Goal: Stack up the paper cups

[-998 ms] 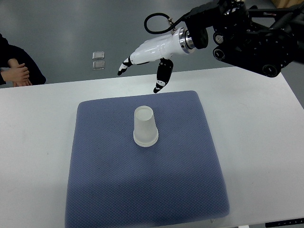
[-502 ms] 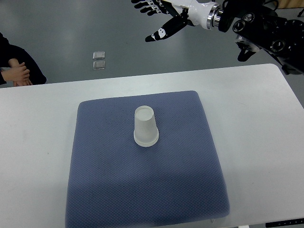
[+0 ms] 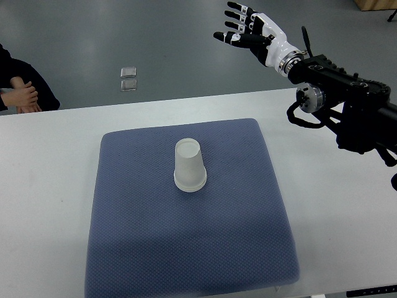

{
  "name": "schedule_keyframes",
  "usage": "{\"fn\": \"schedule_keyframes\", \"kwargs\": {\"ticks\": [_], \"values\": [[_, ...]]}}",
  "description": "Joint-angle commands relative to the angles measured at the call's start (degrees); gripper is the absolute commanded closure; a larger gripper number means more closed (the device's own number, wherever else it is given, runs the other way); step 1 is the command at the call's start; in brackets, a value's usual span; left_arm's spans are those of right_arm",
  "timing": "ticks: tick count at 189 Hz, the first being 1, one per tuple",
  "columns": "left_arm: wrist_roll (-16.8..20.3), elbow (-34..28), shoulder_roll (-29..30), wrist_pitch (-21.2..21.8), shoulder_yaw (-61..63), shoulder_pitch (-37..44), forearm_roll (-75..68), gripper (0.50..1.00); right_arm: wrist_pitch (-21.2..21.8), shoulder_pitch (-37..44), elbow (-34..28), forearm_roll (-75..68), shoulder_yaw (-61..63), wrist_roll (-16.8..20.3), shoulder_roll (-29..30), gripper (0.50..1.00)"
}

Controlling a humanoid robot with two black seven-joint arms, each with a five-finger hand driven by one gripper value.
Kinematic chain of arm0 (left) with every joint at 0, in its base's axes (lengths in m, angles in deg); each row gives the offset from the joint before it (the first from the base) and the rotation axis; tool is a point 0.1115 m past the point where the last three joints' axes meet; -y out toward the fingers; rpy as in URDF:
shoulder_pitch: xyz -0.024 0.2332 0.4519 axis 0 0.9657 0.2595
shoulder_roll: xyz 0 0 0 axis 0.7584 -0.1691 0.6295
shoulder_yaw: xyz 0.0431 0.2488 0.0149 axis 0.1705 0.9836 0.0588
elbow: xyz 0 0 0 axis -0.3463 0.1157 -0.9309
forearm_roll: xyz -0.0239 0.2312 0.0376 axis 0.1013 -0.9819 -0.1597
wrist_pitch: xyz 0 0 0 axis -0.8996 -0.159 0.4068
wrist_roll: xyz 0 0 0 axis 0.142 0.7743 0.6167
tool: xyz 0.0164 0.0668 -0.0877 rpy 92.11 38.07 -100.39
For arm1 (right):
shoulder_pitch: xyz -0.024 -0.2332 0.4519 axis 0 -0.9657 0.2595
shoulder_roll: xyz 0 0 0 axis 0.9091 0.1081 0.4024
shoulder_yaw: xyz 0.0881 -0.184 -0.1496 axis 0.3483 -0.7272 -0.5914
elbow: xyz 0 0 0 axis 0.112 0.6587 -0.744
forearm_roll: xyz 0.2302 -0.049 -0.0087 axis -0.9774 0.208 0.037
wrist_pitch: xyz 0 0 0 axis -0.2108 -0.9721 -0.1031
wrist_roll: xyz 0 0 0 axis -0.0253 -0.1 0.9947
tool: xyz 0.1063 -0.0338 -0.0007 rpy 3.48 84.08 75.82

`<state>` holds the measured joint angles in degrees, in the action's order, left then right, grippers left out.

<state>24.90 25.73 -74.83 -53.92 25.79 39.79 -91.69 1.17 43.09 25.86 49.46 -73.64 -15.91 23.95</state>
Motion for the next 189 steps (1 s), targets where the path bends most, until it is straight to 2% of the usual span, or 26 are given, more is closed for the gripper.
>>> {"fn": "schedule_keyframes", "kwargs": {"ticks": [1,15,37,94,143,189], "values": [[-0.03,0.0,0.0,0.0,0.0,0.01,0.0,0.5,-0.86,-0.74,0.27,-6.67,1.09,2.42,0.55,0.587],[-0.03,0.0,0.0,0.0,0.0,0.01,0.0,0.5,-2.88,-1.54,0.27,-12.21,1.62,4.62,0.9,0.587],[0.06,0.0,0.0,0.0,0.0,0.01,0.0,0.5,-5.26,-2.33,0.27,-18.1,1.71,4.88,1.52,0.585],[-0.03,0.0,0.0,0.0,0.0,0.01,0.0,0.5,1.42,-9.27,0.45,-17.31,1.97,3.39,1.25,0.585],[0.06,0.0,0.0,0.0,0.0,0.01,0.0,0.5,1.25,-10.32,0.63,-15.82,2.06,-0.65,1.34,0.585],[-0.03,0.0,0.0,0.0,-0.08,-0.08,0.0,0.5,1.25,-11.2,0.71,-15.64,2.06,-1.0,1.52,0.585]]}}
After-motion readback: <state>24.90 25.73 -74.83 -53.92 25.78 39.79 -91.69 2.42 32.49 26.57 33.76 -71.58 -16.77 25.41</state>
